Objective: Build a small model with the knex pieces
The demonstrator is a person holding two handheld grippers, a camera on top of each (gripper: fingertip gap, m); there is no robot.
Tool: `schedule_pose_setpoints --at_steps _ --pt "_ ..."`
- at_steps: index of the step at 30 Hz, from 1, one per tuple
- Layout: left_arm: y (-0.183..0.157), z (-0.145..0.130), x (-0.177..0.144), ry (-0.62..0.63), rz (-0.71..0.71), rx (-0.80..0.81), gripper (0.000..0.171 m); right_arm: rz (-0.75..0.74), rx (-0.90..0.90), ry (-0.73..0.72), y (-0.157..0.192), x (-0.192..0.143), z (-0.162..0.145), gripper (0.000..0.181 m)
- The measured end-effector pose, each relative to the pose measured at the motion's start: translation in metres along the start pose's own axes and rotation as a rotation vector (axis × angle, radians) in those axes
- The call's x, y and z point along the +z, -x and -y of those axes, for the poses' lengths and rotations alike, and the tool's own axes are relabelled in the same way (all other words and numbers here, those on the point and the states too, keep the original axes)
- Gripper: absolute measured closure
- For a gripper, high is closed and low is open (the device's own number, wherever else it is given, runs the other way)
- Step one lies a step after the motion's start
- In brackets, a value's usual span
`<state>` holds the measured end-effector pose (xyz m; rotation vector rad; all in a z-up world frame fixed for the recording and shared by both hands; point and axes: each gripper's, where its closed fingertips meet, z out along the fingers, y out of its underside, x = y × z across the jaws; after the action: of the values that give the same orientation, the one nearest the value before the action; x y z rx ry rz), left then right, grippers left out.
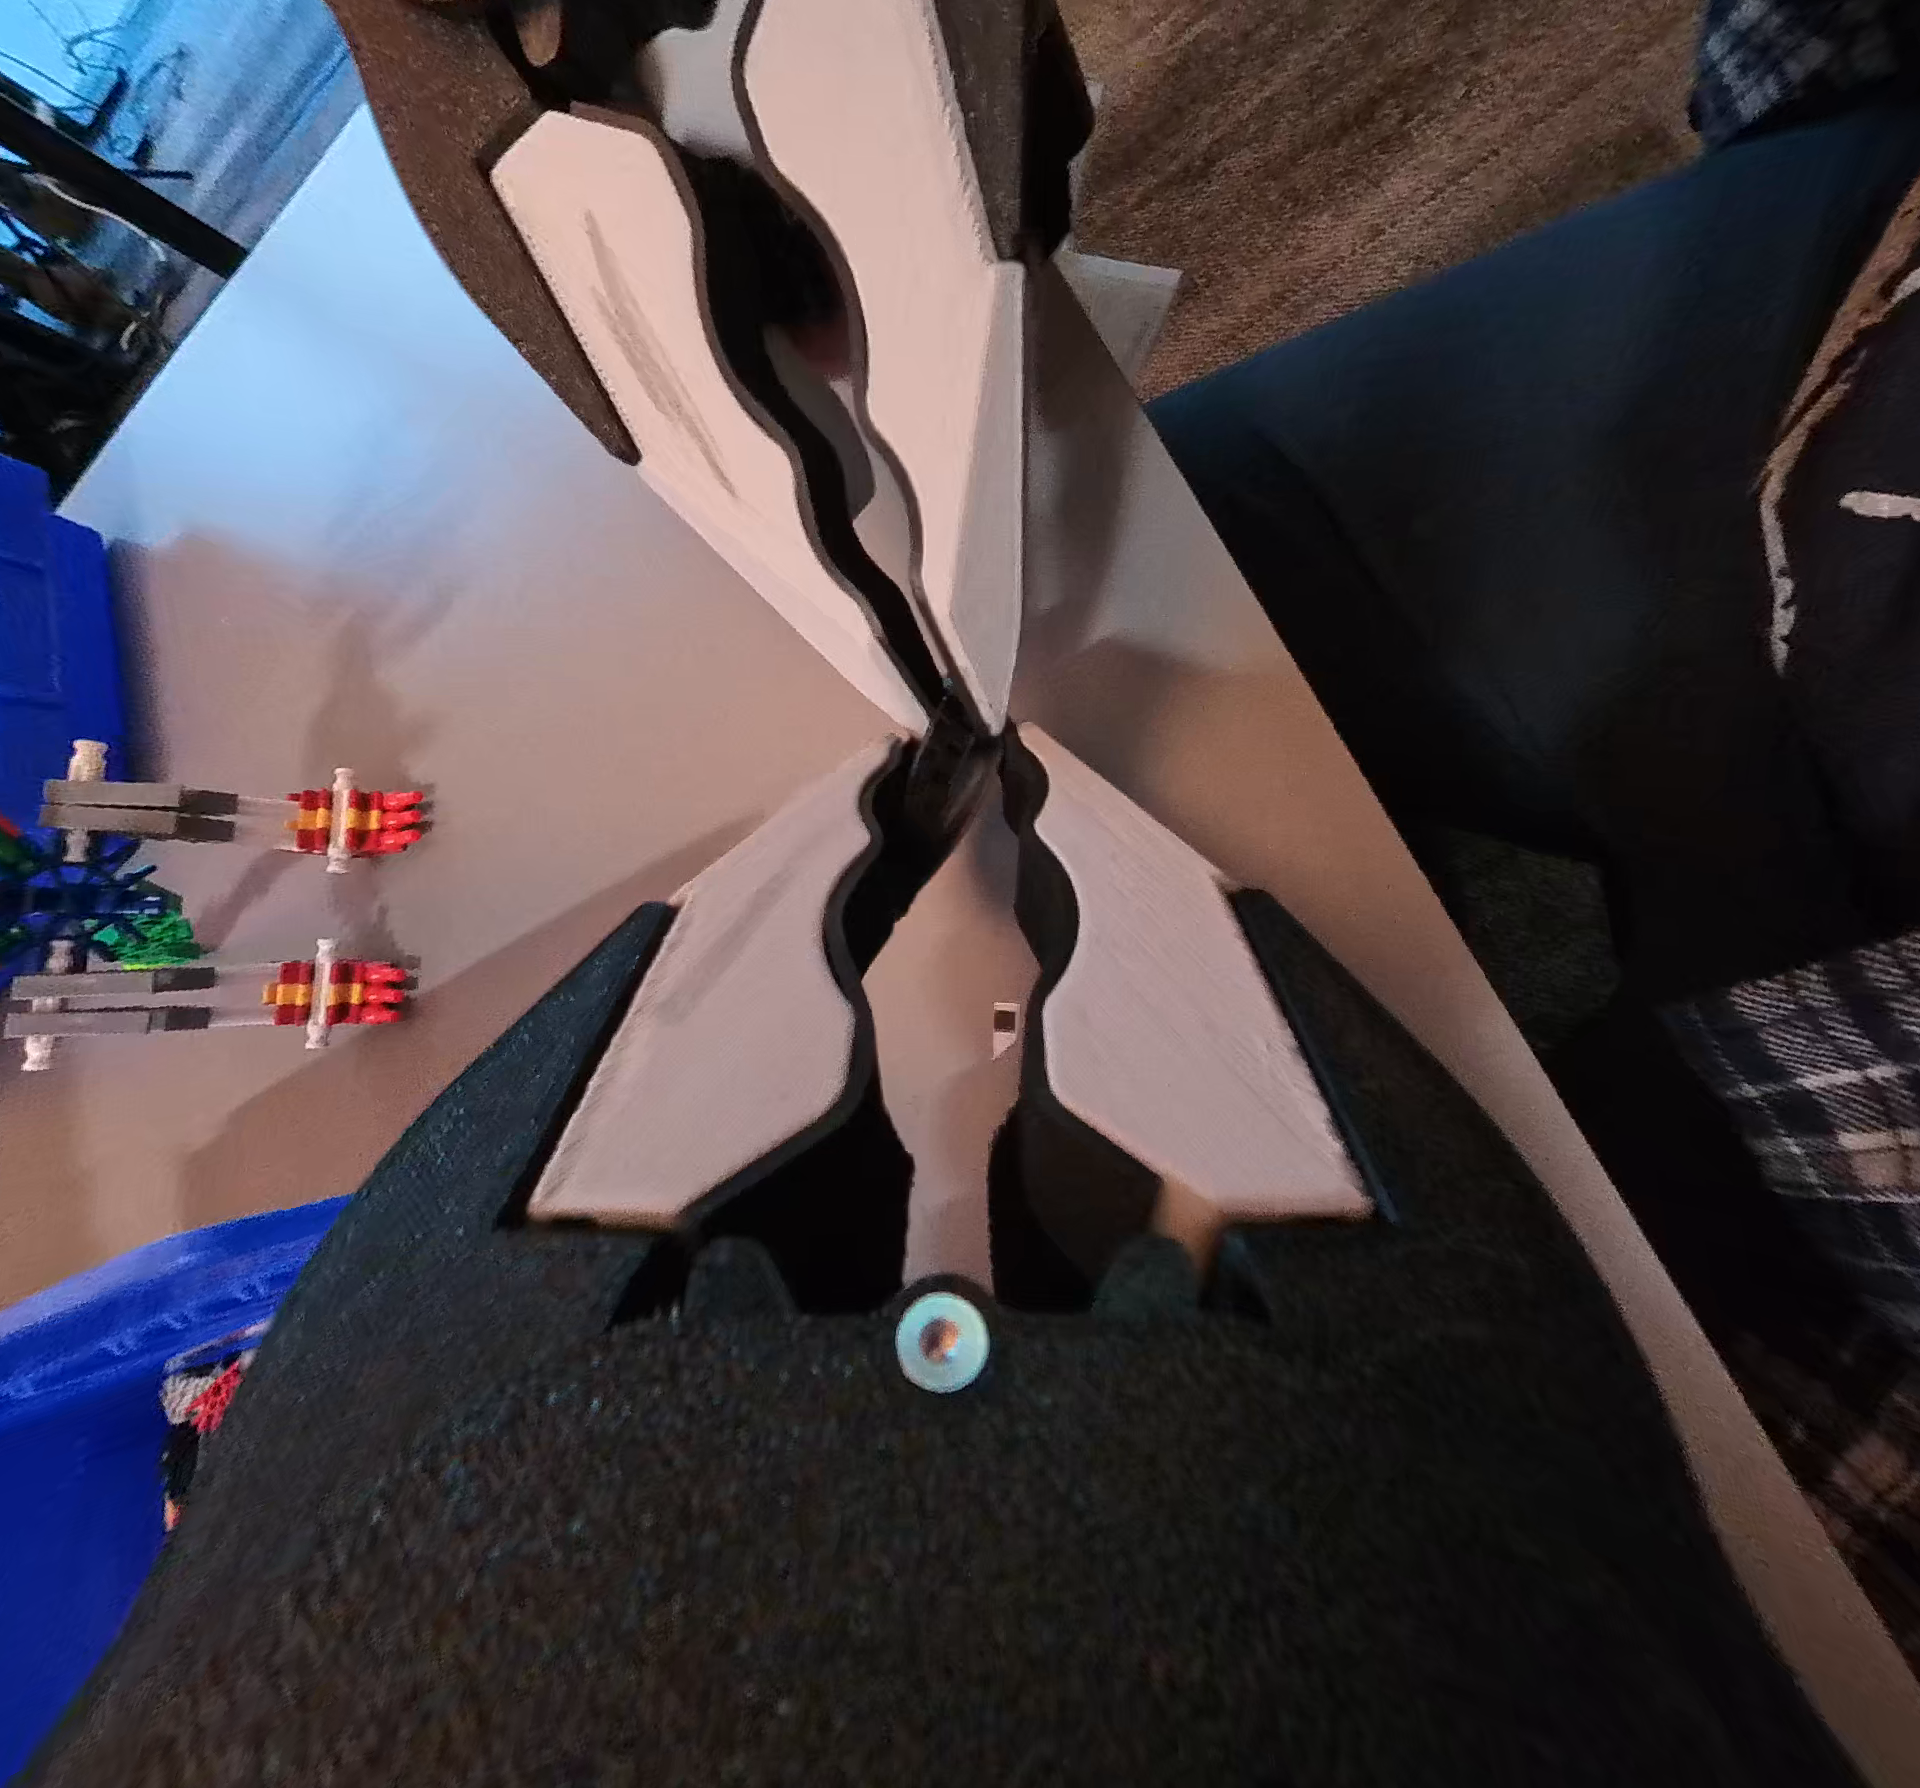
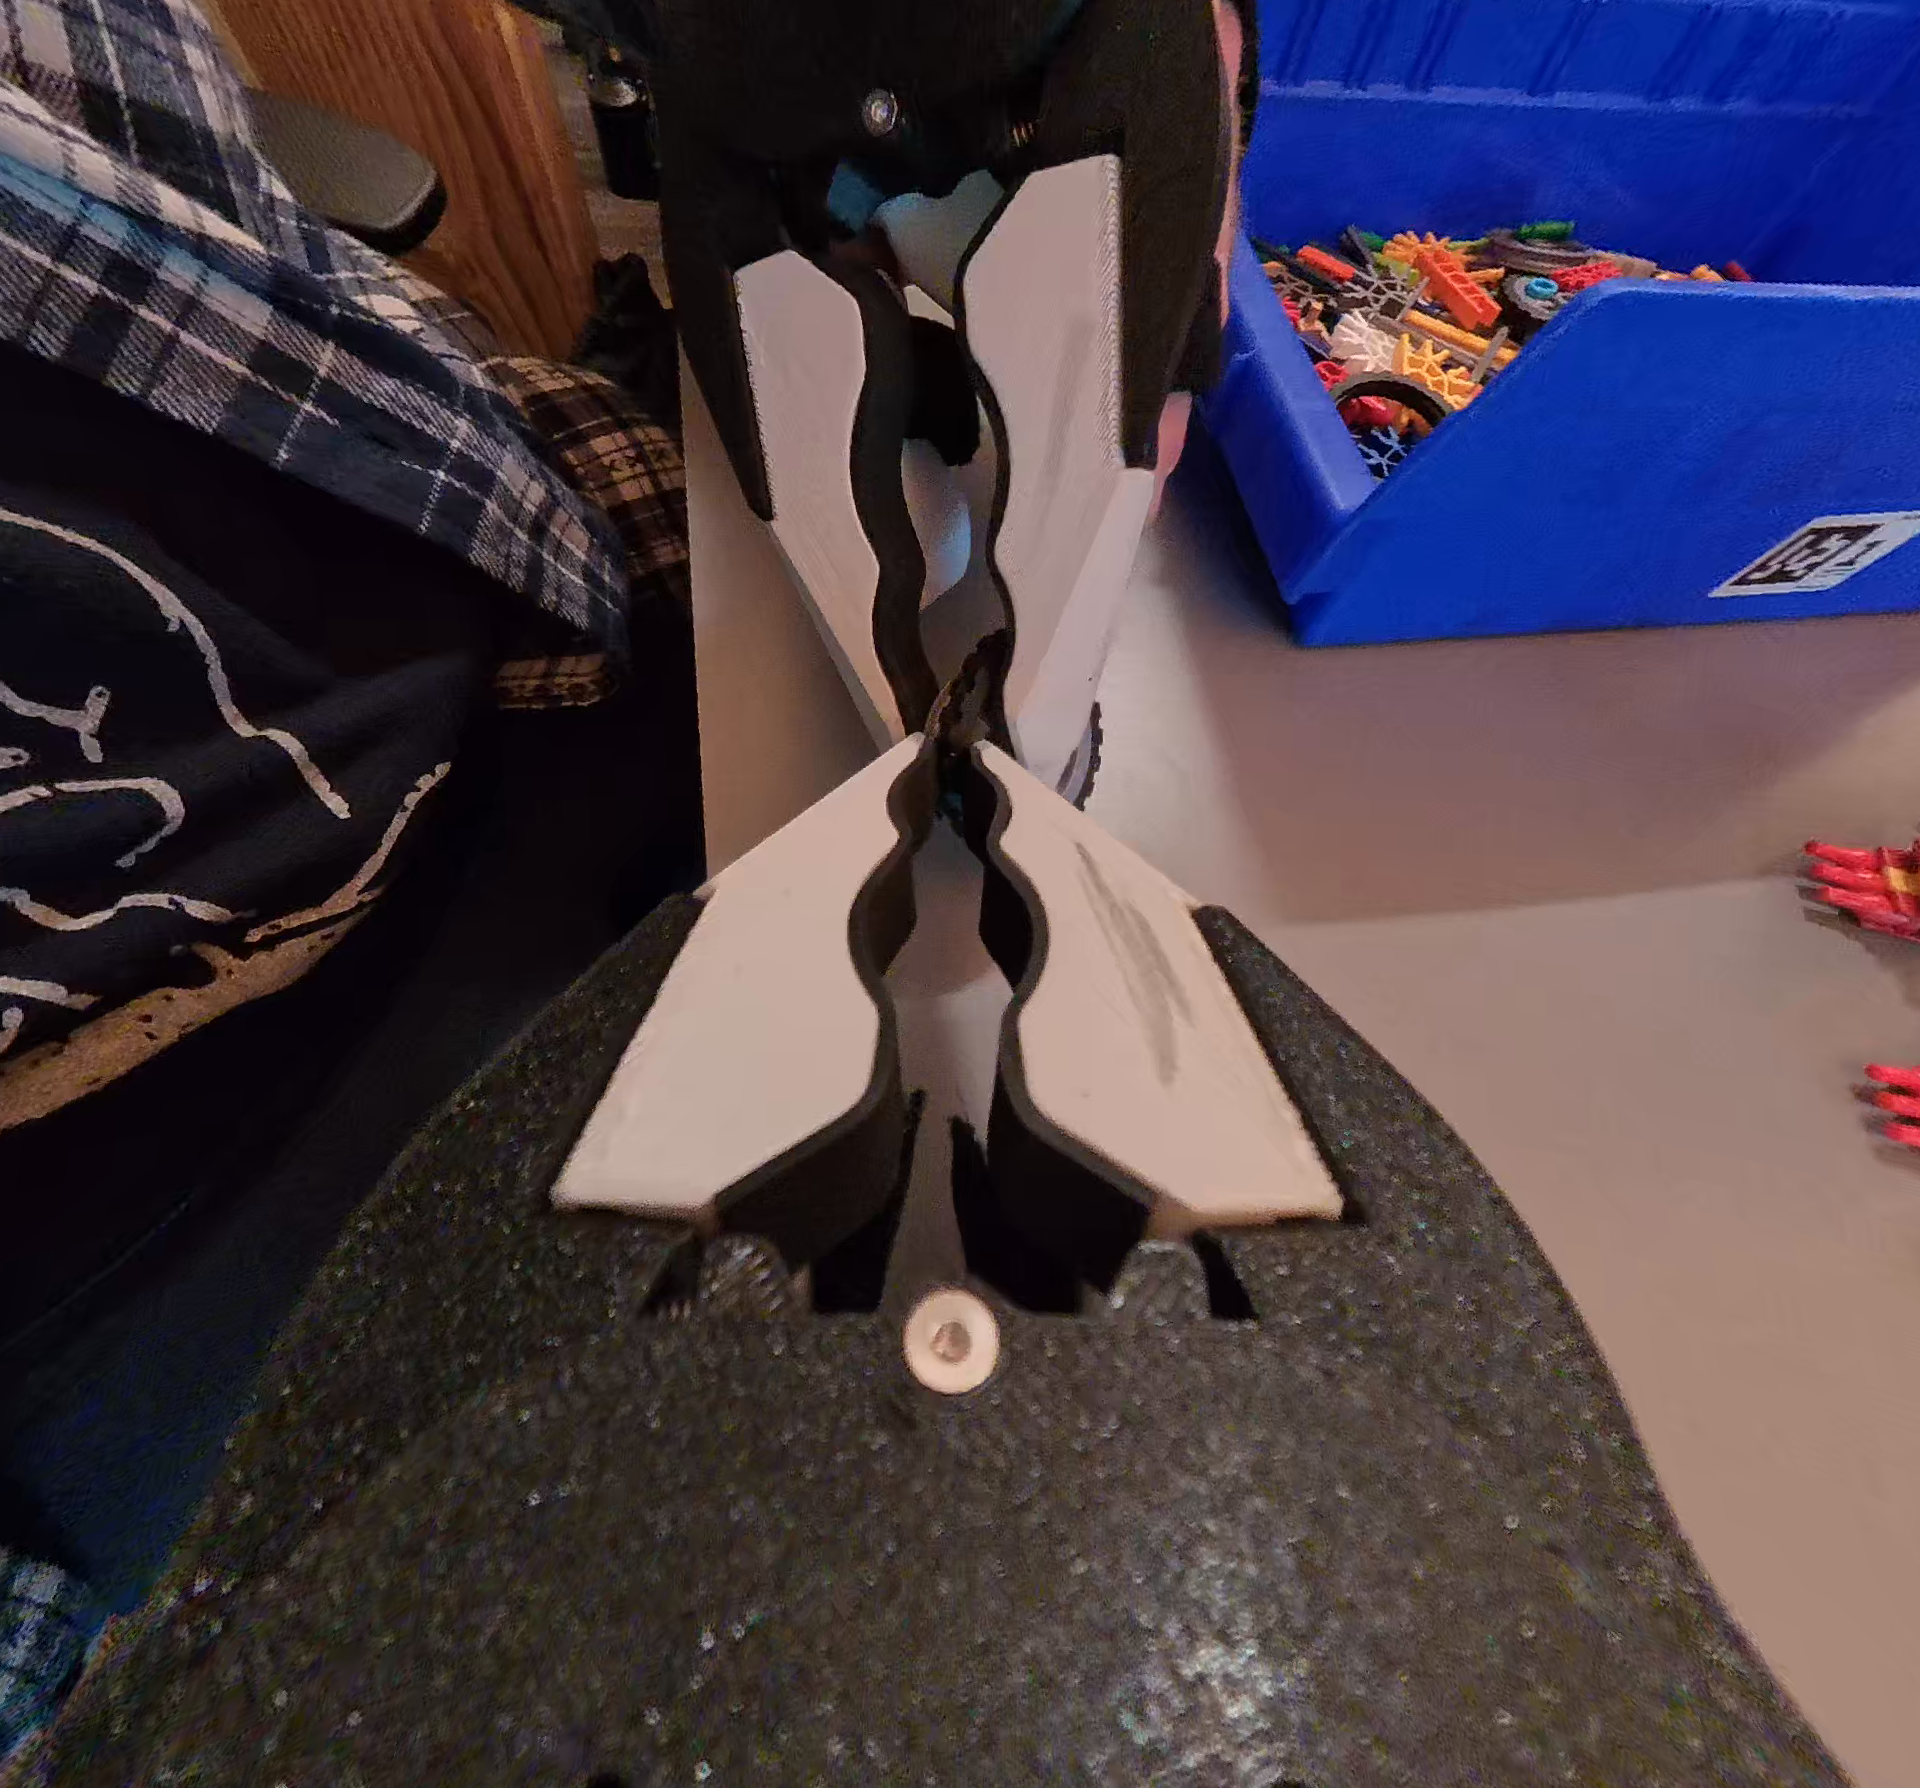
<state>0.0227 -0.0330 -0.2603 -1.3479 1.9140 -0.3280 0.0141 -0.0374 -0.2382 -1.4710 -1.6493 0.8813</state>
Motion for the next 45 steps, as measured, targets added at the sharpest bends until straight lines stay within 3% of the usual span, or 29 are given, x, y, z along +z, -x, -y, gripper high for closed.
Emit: schedule_pose_setpoints --at_steps 6,10,22,28,38,45 --pt "-0.004 -0.006 0.007 0.019 -0.01 -0.03 0.159 -0.001 -0.053 0.052 -0.001 0.003 -0.008 0.18" --pt "-0.004 -0.004 0.008 -0.034 -0.029 -0.103 0.16 -0.018 -0.077 0.042 -0.003 0.002 -0.007 0.18" --pt "-0.001 -0.005 0.014 -0.063 0.054 -0.134 0.161 -0.145 -0.156 0.062 -0.009 0.003 -0.009 0.181" --pt "0.005 0.001 0.014 -0.12 0.043 -0.25 0.161 -0.221 -0.191 0.029 -0.016 -0.002 -0.004 0.181" --pt "0.013 -0.001 0.019 -0.091 0.046 -0.3 0.161 -0.303 -0.232 0.076 -0.024 -0.003 -0.007 0.181" --pt "-0.001 0.009 0.02 -0.12 0.005 -0.108 0.162 0.058 -0.004 0.045 -0.003 -0.003 -0.009 0.181"
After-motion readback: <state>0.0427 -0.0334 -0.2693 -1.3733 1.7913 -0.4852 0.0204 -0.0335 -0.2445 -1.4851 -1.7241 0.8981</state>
